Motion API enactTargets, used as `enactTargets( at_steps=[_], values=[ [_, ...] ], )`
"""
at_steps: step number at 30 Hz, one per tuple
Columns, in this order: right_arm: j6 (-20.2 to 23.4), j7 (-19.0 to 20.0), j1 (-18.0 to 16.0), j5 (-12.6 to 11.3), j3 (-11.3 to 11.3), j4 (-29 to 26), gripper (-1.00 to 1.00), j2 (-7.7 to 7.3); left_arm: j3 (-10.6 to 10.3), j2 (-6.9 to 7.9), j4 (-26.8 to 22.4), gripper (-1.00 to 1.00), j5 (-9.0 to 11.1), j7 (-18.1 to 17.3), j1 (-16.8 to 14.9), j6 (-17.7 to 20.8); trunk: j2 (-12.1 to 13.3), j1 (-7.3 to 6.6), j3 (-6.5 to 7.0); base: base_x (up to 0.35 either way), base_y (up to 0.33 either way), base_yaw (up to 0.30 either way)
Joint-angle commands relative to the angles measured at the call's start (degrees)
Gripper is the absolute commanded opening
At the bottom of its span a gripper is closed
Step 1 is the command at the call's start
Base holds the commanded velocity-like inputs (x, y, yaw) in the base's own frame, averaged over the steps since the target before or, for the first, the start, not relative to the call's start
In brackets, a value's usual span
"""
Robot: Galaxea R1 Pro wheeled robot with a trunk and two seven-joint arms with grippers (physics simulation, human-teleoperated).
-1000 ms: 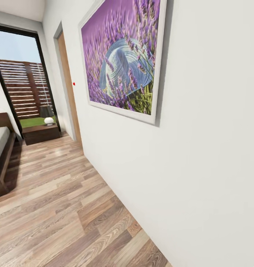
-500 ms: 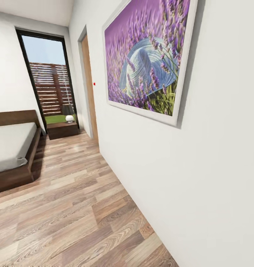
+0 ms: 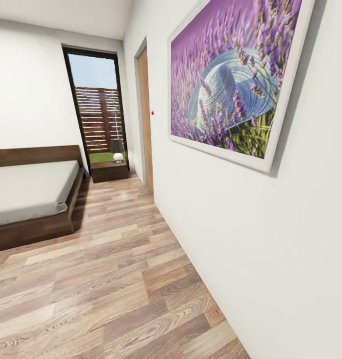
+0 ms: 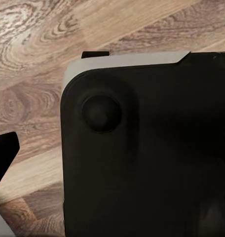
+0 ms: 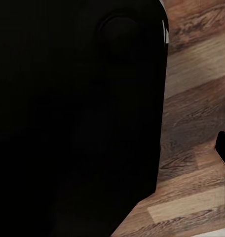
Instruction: In the bedroom, move the book from the bed onto either nightstand, and place the two sandals side by side next to the bed.
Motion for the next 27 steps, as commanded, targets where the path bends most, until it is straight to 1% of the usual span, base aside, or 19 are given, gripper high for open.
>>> enactTargets(
  at_steps=[1, 27],
  values=[
    [-0.02, 0.00, -0.02, -0.01, -0.02, 0.03, 1.00, -0.03, 0.00, 0.00, -0.07, 1.00, -0.02, -0.02, 0.02, -0.11, -0.02, 0.00, -0.04, 0.000, 0.000, 0.293],
    [-0.02, 0.05, -0.02, -0.01, -0.02, 0.00, 1.00, -0.06, -0.08, 0.00, -0.06, 1.00, -0.03, -0.02, 0.02, -0.13, -0.02, 0.00, -0.04, 0.000, 0.000, 0.294]
  ],
)
